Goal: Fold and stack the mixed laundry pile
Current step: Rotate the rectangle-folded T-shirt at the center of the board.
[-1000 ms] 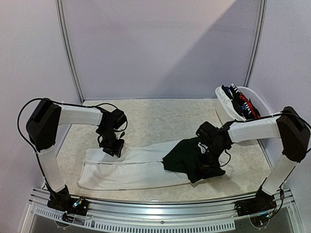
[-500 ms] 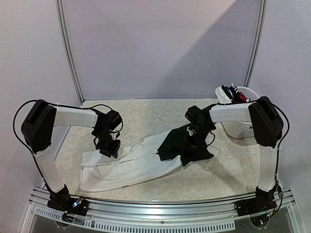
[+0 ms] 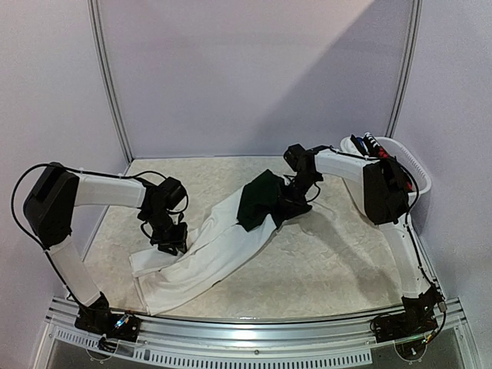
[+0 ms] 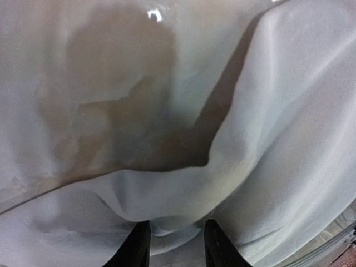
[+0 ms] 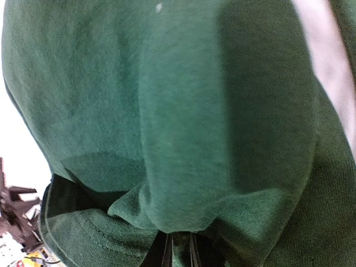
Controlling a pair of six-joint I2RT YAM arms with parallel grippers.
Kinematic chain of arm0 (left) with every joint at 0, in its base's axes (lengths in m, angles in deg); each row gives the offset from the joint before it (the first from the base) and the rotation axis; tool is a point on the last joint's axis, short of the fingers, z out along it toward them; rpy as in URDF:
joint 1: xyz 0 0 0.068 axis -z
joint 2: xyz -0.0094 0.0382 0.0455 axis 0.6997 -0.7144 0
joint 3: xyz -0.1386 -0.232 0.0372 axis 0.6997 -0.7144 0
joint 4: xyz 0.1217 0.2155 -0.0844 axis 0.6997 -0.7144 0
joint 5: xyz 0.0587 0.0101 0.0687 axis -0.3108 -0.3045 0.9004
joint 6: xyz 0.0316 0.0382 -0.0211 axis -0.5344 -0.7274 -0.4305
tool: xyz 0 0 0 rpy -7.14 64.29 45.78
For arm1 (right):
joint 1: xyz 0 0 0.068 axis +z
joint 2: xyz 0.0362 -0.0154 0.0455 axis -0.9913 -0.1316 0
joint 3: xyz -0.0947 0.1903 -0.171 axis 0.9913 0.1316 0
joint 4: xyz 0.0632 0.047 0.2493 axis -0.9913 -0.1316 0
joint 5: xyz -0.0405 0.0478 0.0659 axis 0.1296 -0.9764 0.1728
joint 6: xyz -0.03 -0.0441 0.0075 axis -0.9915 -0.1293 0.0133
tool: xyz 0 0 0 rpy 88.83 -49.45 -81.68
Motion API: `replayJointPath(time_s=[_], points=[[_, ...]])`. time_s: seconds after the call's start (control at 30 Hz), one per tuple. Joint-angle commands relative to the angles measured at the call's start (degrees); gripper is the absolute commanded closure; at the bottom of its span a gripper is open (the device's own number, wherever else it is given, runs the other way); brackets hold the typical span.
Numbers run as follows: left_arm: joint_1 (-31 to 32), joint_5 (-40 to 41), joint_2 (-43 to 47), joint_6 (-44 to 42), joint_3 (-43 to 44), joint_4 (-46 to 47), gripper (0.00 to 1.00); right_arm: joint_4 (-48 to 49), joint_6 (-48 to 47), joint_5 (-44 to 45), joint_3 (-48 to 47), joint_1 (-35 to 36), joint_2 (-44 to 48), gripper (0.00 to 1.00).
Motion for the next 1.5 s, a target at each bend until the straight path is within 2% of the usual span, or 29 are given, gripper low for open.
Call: replayJointPath(time_s=[0.0, 0.17, 0.3, 0.43, 0.57, 0.73, 1.0, 1.27, 1.47], points=[[4.1, -8.4, -4.1, 6.6, -4.6, -1.9, 0.67, -0.7, 1.7, -1.6, -3.7, -1.8, -6.2, 0.87], [8.0, -12.2, -5.2, 11.2, -1.7, -0.8, 0.66, -0.3, 2.8, -3.2, -7.2, -4.5, -7.8, 0.87], [13.5, -14.8, -8.7, 14.5, 3.5, 0.4, 0.66, 0.6, 2.8, -2.9, -10.1, -6.6, -8.9, 0.87], [19.1, -17.5, -14.9, 17.5, 11.2, 2.2, 0.67, 2.9, 2.4, -3.7, -12.3, -8.1, -9.9, 0.86], [22.8, -17.8, -20.8, 16.5, 21.7, -1.9, 0.67, 5.8, 1.8, -4.2, -12.4, -9.5, -10.5, 0.86], [25.4, -19.0, -23.0, 19.2, 26.1, -0.1, 0.67, 7.0, -0.7, -4.3, -12.4, -10.1, -10.1, 0.84], [26.2, -9.2, -13.8, 16.7, 24.6, -4.3, 0.63, 6.1, -3.8, -4.8, -11.2, -10.1, -3.8, 0.78], [25.4, 1.7, -0.2, 8.5, 23.9, -11.3, 0.48, 1.9, -4.8, -2.6, -11.1, -10.0, 4.9, 0.64], [23.5, 3.5, 9.7, 2.6, 17.6, -14.2, 0.43, -3.8, -2.5, 4.6, -7.9, -8.8, 12.5, 0.56]])
